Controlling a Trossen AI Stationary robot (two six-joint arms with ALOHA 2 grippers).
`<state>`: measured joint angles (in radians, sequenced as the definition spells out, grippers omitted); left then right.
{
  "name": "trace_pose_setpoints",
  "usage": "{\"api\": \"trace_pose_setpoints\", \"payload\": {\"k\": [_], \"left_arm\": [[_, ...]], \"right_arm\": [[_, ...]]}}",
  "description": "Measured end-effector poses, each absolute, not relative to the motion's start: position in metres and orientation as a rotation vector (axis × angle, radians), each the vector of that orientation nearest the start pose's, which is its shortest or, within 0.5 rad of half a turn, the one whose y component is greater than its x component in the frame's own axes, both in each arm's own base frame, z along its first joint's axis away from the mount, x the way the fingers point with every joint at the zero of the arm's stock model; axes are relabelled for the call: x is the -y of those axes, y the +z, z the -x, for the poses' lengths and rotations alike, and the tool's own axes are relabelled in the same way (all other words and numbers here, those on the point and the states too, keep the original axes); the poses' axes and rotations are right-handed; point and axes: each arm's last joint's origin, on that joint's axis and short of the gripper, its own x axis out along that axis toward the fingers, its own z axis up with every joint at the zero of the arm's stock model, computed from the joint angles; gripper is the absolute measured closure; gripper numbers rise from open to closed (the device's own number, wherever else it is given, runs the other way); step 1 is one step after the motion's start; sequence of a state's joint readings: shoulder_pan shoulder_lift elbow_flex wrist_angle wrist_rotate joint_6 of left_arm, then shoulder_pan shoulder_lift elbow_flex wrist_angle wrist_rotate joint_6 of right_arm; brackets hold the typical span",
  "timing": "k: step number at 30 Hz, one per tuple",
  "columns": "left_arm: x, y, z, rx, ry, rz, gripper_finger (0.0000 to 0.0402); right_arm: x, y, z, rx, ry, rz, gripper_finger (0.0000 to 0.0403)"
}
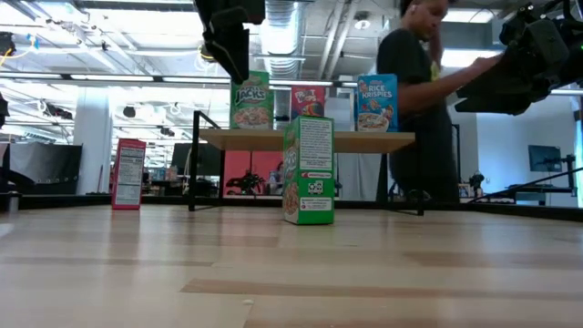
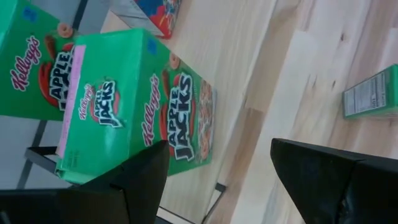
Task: Stack cereal on shelf
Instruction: Adjust the green cereal boxes on the shelf
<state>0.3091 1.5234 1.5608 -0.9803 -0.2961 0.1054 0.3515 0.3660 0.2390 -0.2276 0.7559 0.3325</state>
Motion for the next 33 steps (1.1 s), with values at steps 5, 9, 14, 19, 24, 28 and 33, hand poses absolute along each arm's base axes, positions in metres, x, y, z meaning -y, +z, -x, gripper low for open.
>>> {"api": "trace_pose_setpoints", "payload": {"k": [5,9,14,19,24,28,33], "left_arm": [[-0.101,0.357,-0.286,-1.02,0.511,-0.075,0.0132],[-0.101,0.356,-0.284,-1.047,0.511,-0.067,0.0132],[-0.101,0.356,-0.284,-1.044,0.513,-0.065,0.0132],[-0.095,0.356,-0.286,-1.038,0.473,-0.061,0.0132],[-0.088,0.356,-0.288,-1.038,0.446,-0.079,0.0132],[-0.087,0.355,-0.288,-1.042,0.441,-0.083,0.0132],[-0.084,0.352,-0.284,-1.096,0.446,-0.059,0.0132]], "right_arm": [[-0.018,0.196,-0.108,-0.233,-0.445,-0.138,0.009],[-0.018,0.196,-0.108,-0.233,-0.445,-0.138,0.009],[-0.018,0.196,-0.108,-0.233,-0.444,-0.138,0.009],[-0.018,0.196,-0.108,-0.233,-0.445,-0.138,0.009],[-0.018,0.196,-0.108,-0.233,-0.445,-0.138,0.009],[-0.018,0.196,-0.108,-0.233,-0.444,-0.138,0.009],[-0.018,0.196,-0.108,-0.233,-0.445,-0.138,0.009]]}}
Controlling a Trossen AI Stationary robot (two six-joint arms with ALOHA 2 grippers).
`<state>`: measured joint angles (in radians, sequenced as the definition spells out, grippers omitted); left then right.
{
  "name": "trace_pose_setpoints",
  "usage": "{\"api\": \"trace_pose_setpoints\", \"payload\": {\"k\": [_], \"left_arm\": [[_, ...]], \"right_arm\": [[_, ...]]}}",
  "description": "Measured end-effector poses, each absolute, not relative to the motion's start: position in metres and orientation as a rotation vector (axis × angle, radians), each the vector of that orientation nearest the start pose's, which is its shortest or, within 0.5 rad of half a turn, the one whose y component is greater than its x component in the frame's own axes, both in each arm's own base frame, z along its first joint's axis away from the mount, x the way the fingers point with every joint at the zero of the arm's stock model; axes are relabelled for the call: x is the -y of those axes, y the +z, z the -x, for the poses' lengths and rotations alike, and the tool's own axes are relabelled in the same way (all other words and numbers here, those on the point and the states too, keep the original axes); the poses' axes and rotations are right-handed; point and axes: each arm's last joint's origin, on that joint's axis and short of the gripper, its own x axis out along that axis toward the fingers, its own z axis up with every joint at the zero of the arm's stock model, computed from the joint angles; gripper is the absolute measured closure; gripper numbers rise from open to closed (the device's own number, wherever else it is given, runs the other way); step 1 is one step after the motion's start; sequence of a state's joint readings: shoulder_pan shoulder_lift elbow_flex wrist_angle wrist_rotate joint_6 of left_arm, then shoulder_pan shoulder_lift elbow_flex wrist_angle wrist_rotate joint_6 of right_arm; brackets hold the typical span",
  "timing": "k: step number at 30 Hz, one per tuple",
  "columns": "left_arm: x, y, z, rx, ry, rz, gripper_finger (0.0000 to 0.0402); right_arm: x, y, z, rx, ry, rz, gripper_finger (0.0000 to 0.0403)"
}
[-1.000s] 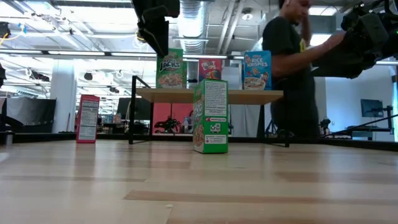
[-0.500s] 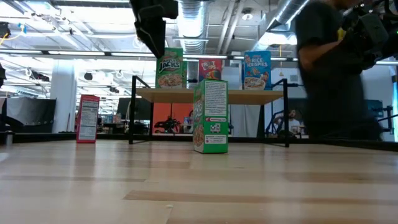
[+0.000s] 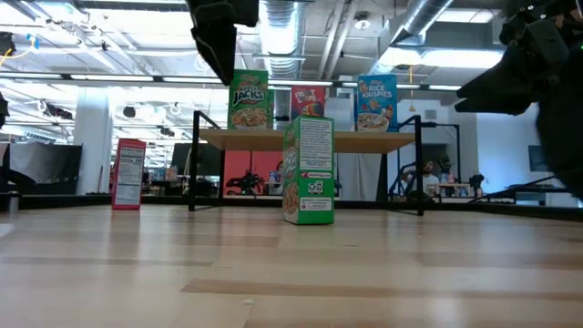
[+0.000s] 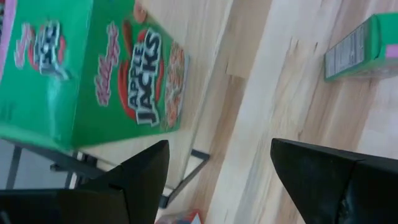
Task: Stack cereal on shelf
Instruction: Adjust the green cereal boxes on the shelf
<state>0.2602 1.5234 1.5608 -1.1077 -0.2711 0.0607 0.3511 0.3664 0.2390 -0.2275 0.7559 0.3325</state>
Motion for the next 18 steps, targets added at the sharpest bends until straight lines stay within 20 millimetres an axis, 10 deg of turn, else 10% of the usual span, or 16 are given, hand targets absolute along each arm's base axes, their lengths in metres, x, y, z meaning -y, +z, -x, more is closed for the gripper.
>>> {"api": "trace_pose_setpoints", "payload": {"k": [8,18], "left_arm": [[-0.063,0.35,-0.289,-1.095,0.422,-0.127,0.0132],[-0.035,0.302,-0.273,-1.02,0.422,-0.186,0.0132]], "right_arm": [[-0.018,0.196,-0.108,-0.233,-0.445,-0.138,0.009],[-0.018,0.196,-0.108,-0.233,-0.444,-0.138,0.009]]}}
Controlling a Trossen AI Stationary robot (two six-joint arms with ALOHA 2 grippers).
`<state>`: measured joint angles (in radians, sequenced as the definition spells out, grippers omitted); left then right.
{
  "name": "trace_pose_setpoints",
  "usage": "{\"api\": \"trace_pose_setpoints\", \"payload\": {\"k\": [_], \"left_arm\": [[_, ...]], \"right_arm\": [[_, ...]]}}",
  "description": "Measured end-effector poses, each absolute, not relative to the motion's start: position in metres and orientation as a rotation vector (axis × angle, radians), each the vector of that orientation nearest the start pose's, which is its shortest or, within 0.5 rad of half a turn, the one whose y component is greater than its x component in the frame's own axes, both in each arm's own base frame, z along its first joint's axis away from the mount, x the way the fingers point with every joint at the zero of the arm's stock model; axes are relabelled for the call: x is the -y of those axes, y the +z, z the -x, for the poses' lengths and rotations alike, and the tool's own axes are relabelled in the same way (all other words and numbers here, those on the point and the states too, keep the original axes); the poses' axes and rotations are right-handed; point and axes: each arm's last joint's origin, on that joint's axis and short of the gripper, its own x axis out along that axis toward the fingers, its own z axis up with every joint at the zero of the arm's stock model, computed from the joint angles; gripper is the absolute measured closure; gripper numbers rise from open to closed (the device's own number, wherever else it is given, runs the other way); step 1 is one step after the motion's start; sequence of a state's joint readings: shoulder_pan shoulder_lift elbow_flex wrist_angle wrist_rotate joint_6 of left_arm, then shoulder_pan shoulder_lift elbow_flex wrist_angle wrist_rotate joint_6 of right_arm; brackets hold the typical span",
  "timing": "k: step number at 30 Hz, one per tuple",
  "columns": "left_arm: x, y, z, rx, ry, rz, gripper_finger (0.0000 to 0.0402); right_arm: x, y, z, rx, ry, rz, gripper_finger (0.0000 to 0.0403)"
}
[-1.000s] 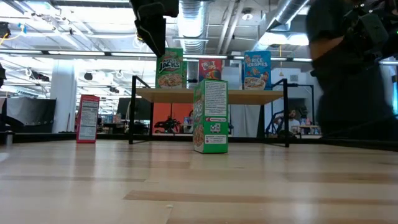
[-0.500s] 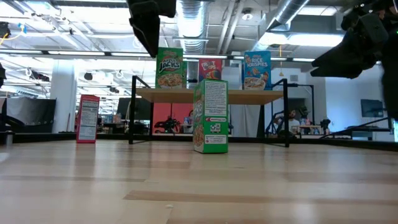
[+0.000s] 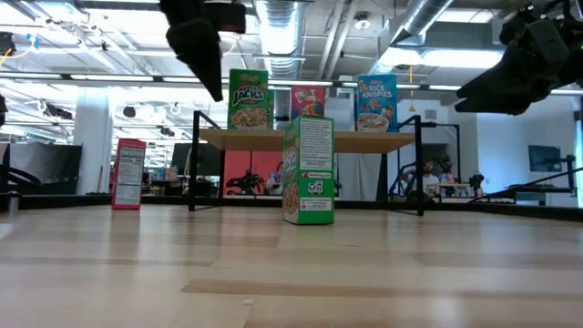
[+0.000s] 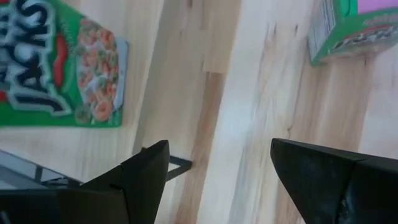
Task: Stack cereal on shelf
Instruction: Adjust the green cereal boxes on the shelf
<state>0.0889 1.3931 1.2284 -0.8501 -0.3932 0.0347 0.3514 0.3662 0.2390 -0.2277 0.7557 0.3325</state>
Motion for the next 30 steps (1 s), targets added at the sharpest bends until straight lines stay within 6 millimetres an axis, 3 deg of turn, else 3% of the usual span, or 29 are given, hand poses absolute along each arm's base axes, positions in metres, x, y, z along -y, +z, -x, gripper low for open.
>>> {"api": "trace_pose_setpoints", "payload": {"k": [4,12,21,30], "left_arm": [[-0.033,0.302,-0.258,-0.864,0.452,-0.143,0.0132],[-0.038,0.291,-0.249,-0.552,0.482,-0.129,0.0132],[-0.053,0.262,-0.25,-0.524,0.535,-0.117,0.0132],[-0.068,0.253,-0.254,-0.46,0.568,-0.073,0.0132]], "right_arm": [[-0.018,0.196,-0.108,-0.233,-0.445,-0.138,0.009],[-0.018,0.196,-0.108,-0.233,-0.445,-0.138,0.009],[-0.018,0.196,-0.108,-0.234,-0.445,-0.137,0.009],[-0.018,0.196,-0.108,-0.233,-0.445,-0.138,0.009]]}}
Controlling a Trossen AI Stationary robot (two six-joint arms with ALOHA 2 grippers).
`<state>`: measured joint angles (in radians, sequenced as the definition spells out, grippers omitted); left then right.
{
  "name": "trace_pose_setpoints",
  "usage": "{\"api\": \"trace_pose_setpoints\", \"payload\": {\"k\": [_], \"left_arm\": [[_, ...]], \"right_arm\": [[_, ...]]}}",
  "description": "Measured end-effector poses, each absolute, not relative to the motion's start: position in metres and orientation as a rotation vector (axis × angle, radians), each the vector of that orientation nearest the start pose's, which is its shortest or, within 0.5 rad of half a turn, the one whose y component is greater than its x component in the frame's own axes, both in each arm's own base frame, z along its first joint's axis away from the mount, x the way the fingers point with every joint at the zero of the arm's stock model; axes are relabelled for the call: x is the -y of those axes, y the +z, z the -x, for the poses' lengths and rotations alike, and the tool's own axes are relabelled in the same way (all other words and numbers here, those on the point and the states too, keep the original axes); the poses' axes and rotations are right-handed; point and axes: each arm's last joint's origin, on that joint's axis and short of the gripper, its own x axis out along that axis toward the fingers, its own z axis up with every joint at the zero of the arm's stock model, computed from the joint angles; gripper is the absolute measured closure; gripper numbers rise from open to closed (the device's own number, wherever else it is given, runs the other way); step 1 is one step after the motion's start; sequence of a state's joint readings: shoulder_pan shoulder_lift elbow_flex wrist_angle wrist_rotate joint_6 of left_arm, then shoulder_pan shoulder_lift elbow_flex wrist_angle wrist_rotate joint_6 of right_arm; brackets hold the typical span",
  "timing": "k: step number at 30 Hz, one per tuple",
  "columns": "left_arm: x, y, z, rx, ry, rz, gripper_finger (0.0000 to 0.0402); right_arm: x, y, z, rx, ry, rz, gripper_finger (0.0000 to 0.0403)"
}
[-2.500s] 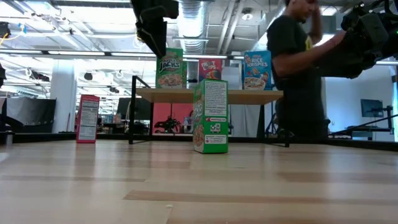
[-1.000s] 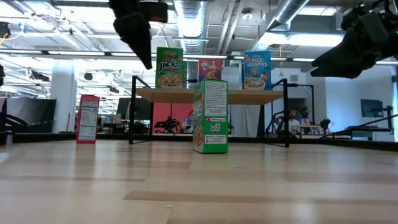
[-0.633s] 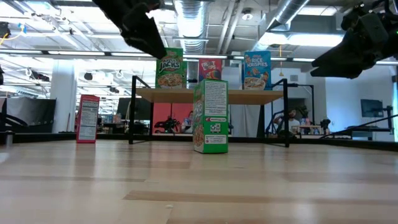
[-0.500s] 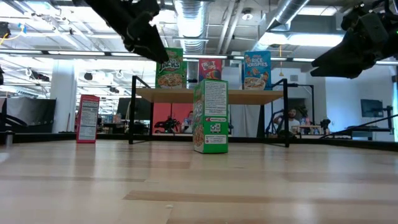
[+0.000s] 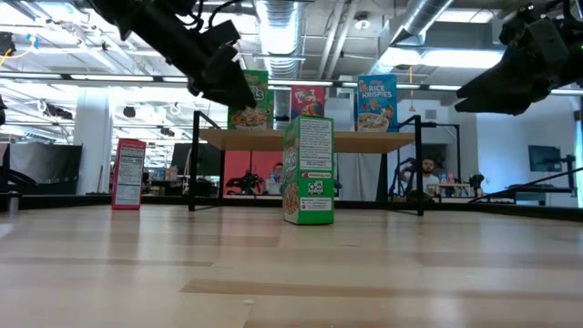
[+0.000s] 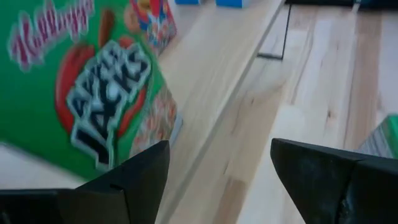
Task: Stack cereal on shelf
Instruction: Adjust the green cereal boxes on the shelf
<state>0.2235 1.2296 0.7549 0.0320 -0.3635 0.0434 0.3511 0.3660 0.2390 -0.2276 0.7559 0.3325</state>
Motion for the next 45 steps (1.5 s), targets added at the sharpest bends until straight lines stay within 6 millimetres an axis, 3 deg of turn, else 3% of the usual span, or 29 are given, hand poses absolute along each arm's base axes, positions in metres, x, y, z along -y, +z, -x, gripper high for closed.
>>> {"api": "trace_pose_setpoints", "payload": {"k": [22,45], "left_arm": [[-0.095,0.232,-0.262,-0.499,0.641,-0.056,0.0132],[-0.085,0.24,-0.27,-0.397,0.594,-0.044,0.0132]], "right_arm": [[-0.018,0.196,-0.108,-0.233,-0.445,-0.138,0.009],[-0.018,0.196,-0.108,-0.234,-0.445,-0.137,0.009]]}}
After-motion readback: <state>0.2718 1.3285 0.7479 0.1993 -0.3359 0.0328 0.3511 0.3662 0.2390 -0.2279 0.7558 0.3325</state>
